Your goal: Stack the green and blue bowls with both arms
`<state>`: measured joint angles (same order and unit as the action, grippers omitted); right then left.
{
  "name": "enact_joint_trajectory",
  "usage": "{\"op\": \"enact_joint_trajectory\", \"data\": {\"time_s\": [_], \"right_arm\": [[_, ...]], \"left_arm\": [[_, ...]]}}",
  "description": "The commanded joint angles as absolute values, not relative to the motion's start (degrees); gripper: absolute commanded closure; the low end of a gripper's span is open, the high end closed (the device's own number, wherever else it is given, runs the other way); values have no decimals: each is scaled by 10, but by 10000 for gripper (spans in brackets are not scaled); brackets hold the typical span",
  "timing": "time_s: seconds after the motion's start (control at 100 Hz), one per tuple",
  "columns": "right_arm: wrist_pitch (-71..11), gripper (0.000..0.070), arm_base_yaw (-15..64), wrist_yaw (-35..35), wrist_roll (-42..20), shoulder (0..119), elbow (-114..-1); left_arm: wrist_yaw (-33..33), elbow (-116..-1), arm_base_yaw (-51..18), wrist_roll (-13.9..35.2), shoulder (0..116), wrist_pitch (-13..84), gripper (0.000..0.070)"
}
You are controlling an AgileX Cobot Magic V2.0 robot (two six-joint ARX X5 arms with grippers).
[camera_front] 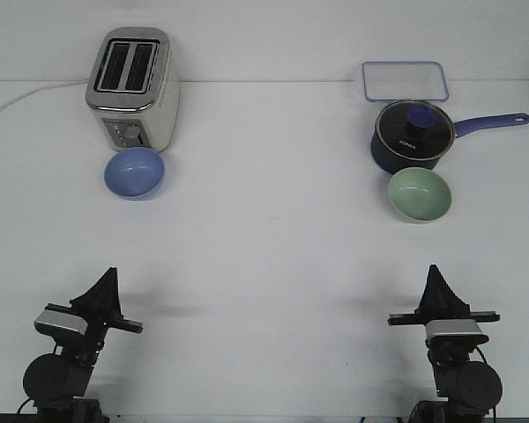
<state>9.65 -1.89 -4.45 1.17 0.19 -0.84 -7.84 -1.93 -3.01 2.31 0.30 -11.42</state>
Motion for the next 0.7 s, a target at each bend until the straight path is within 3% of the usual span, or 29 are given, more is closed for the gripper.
{"op": "enact_joint_trajectory", "data": {"time_s": [0.0, 0.49, 0.69], "right_arm": [[103, 700, -19, -45, 13, 1, -7], [106, 700, -19, -44, 10, 1, -11], [42, 700, -19, -38, -6, 2, -58]], "left_arm": [[-79, -8, -30, 22, 2, -121, 689], [-79, -8, -30, 22, 2, -121, 690], [-79, -8, -30, 22, 2, -121, 690]]}}
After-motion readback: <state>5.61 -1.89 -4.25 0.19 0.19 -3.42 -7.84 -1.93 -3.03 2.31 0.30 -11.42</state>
